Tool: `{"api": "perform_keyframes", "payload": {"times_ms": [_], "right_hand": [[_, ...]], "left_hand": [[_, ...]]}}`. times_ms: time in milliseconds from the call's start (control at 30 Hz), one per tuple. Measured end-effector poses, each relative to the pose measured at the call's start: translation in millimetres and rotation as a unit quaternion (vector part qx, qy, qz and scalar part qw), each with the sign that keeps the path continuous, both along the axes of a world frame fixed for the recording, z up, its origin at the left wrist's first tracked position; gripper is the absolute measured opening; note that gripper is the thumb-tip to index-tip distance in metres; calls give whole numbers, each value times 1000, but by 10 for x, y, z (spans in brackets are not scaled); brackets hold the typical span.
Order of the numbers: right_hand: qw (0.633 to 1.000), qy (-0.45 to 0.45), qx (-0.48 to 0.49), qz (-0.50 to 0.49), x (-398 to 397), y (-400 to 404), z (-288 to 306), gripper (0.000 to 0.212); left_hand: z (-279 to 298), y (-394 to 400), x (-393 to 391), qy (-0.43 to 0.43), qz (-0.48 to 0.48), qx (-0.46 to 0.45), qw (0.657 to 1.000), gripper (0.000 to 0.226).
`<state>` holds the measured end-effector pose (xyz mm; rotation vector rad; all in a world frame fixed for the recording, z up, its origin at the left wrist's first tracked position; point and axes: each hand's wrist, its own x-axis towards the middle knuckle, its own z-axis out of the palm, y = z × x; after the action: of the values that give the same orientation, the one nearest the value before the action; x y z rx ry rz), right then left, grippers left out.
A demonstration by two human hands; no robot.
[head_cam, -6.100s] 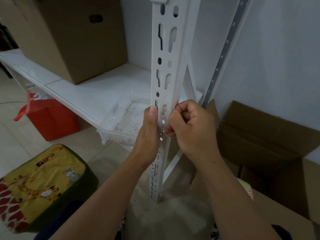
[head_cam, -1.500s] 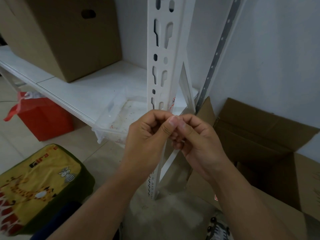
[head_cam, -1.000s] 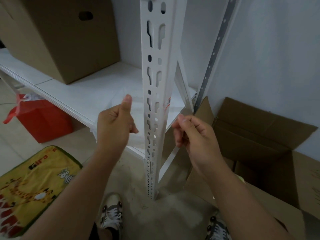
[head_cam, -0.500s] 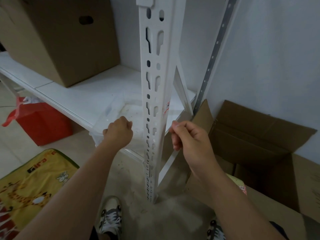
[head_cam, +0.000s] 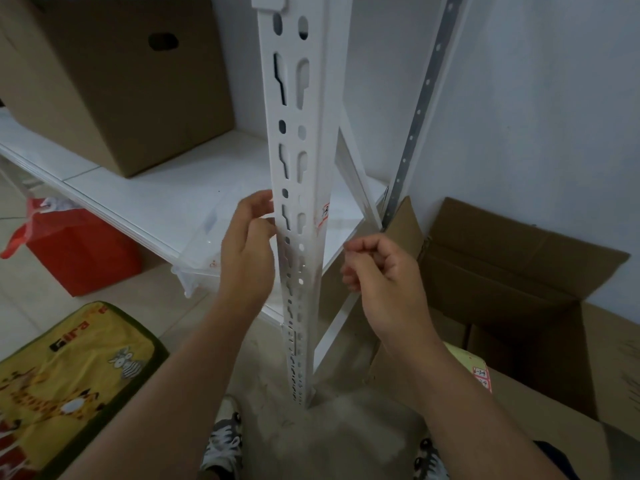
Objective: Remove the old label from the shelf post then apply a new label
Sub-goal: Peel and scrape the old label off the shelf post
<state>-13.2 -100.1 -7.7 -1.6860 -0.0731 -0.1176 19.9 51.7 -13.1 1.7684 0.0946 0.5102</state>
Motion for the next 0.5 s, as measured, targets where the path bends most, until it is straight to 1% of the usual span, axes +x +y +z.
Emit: {"api": "perform_keyframes", "payload": {"times_ms": [67, 133, 233, 500], "right_hand": [[1000, 10, -4, -3, 6, -7, -10, 13], [1000, 20, -10, -3, 7, -6, -20, 13], [999, 23, -22, 1, -1, -8, -31, 15], [999, 20, -27, 35, -12, -17, -62, 18]], "left_hand": [[77, -147, -182, -69, -24, 3, 997, 42], [82, -251, -281, -117, -40, 38, 992, 53], [54, -356, -265, -123, -19, 65, 990, 70], [-24, -454, -179, -140, 54, 145, 978, 74]]}}
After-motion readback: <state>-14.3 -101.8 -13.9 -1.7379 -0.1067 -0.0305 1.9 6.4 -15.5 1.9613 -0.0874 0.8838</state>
